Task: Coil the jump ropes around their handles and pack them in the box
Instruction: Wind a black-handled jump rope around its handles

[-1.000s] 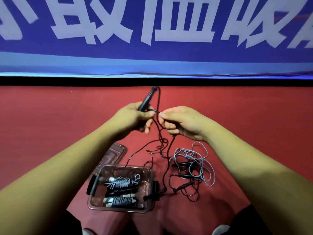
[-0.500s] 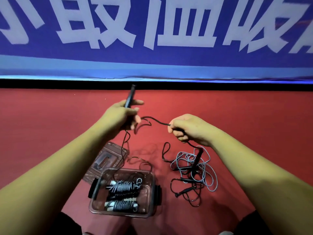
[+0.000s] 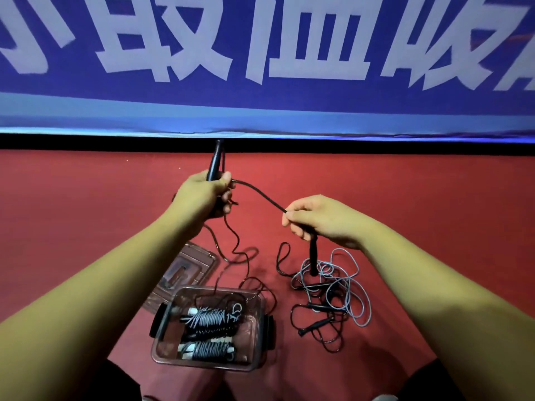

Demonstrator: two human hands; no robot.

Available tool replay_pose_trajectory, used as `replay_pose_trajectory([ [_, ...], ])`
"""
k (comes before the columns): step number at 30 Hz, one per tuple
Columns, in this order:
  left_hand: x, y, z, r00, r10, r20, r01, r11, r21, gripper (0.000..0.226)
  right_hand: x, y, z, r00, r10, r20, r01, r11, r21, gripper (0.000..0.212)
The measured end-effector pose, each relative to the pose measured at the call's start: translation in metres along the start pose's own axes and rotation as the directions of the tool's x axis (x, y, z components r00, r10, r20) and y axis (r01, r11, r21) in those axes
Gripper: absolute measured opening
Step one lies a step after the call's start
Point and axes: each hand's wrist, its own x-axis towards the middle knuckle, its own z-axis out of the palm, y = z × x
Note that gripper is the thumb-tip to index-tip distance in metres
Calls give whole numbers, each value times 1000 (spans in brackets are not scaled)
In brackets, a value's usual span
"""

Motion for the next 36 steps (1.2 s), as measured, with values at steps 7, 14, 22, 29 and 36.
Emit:
replay_pose_trajectory([
  [7, -32, -15, 27, 912, -81, 402, 61, 996, 63, 33, 4, -23, -3, 993, 96, -69, 0, 586, 810, 19],
  [14, -46, -20, 40, 564, -309, 766, 353, 929, 114, 30, 13, -9, -9, 896, 230, -381, 95, 738, 668, 23],
  [22, -38, -13, 32, 510, -296, 808, 401, 912, 82, 16, 11, -3, -11, 884, -59, -463, 50, 998, -33, 27],
  [29, -36, -5, 22, 512, -261, 818, 434, 901, 15, 15, 4, -18, 4, 932, -7, -363, 95, 969, 227, 48],
  [36, -30, 13, 1, 410, -339, 847, 439, 887, 144, 48, 1, -17, -16, 918, -183, -351, 182, 983, -36, 52],
])
